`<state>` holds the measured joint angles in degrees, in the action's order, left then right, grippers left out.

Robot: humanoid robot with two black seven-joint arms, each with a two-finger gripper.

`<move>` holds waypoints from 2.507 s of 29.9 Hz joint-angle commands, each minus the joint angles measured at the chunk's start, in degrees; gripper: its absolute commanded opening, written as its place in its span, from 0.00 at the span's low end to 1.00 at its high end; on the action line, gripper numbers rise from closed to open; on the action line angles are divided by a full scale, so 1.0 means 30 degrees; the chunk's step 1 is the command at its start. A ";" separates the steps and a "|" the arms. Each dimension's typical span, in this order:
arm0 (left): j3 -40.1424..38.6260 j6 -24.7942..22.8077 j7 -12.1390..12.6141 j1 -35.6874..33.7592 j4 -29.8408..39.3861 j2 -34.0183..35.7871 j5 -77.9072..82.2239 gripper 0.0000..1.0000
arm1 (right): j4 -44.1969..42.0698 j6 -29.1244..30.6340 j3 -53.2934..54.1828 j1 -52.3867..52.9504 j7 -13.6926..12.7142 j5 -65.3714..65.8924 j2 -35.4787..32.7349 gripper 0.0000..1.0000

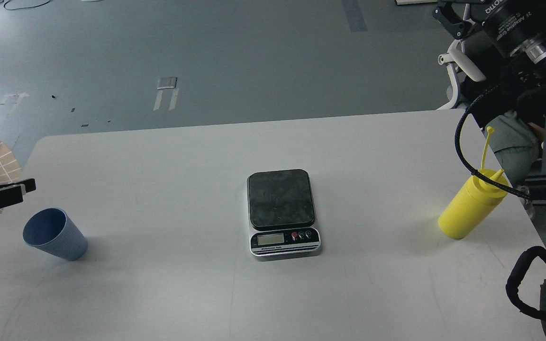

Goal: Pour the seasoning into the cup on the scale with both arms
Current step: 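Close the left gripper around the blue cup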

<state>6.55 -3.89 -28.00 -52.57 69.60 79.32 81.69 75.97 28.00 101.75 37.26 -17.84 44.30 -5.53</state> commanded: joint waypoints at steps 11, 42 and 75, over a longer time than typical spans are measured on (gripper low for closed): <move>0.0015 0.0976 0.0002 0.1879 -0.4303 -0.2857 -0.0013 0.99 | -0.0158 0.0000 0.0186 0.0003 -0.0002 0.0117 -0.0413 1.00; -0.0073 0.0917 0.0002 0.1879 -0.0555 -0.0279 -0.0042 0.98 | -0.0305 0.0000 0.0156 0.0003 -0.0002 0.0146 -0.0413 1.00; 0.0220 0.1474 0.0002 0.3461 -0.3832 -0.3471 -0.0247 0.74 | -0.0158 0.0000 0.0185 -0.0114 -0.0002 0.0117 -0.0852 1.00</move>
<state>6.93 0.59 -28.00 -43.10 60.14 69.38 80.90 75.52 28.00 102.22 36.95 -17.85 44.65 -7.82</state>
